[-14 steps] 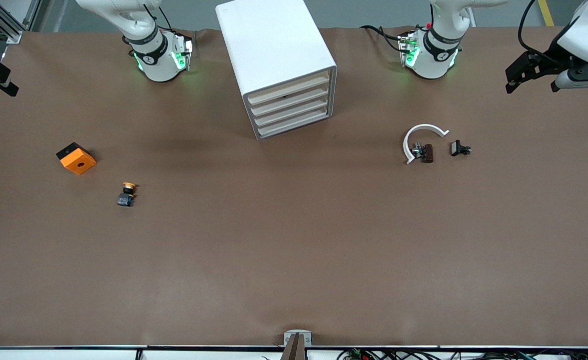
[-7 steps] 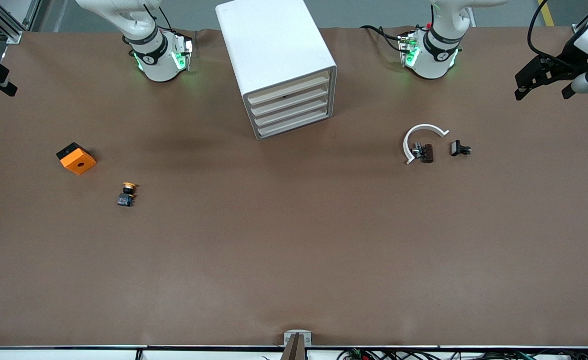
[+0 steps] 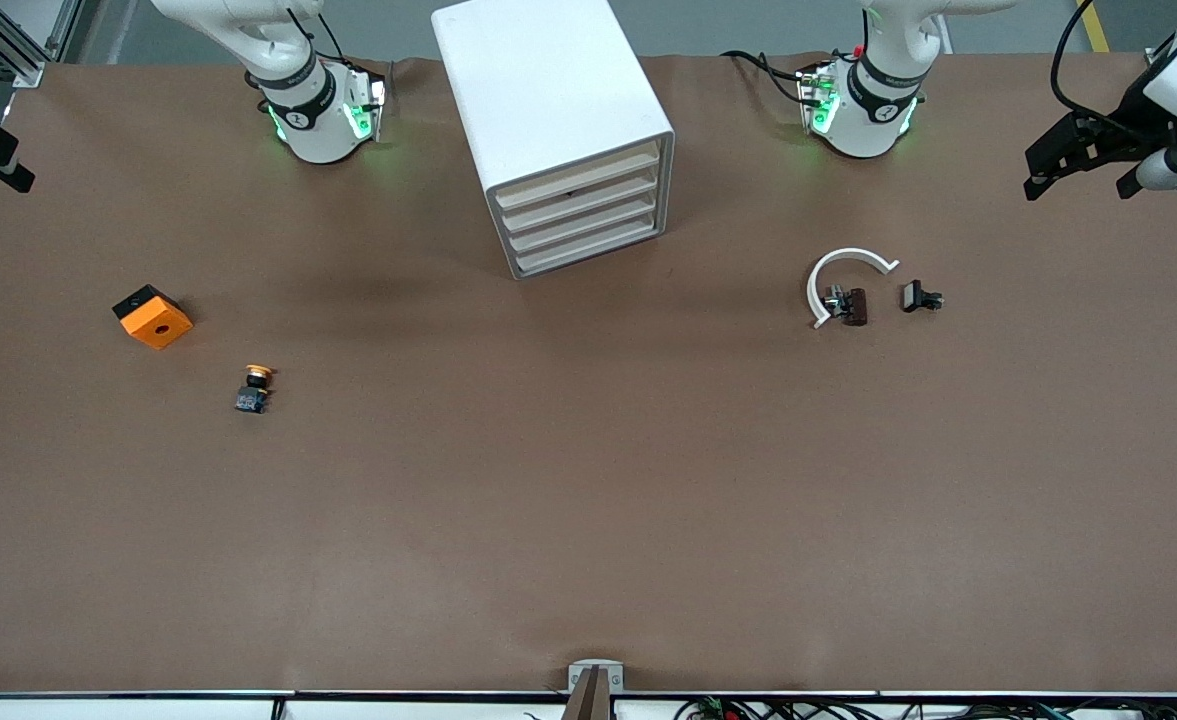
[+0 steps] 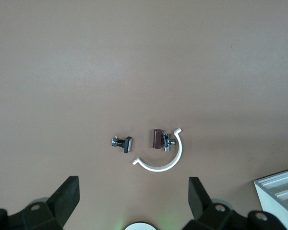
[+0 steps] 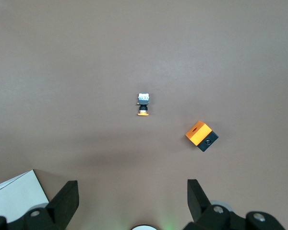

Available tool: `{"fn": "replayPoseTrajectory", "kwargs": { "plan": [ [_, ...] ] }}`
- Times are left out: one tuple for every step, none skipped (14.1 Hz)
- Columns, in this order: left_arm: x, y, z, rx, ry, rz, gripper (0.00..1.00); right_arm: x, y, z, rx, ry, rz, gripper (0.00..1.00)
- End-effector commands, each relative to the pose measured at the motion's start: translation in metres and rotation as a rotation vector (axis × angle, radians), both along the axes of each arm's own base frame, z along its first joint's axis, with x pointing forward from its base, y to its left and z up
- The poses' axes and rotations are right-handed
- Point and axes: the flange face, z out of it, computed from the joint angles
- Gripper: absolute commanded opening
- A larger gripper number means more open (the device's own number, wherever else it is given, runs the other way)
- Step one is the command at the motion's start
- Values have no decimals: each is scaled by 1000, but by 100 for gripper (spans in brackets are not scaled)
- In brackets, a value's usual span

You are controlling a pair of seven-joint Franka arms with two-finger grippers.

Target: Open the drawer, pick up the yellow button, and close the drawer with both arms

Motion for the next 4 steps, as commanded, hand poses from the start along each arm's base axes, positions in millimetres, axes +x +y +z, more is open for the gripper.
{"fn": "replayPoseTrajectory", "kwargs": {
  "plan": [
    [2, -1, 5, -21, 7, -11, 100, -5, 0, 4, 8, -14, 19, 100],
    [2, -2, 6, -20, 5, -14, 100, -5, 1, 3, 6, -11, 46, 100],
    [2, -2, 6, -20, 5, -15, 100, -6, 0, 3, 5, -9, 54, 100],
    [2, -2, 6, -20, 5, -14, 100, -6, -1, 3, 5, -8, 51, 100]
  ]
}}
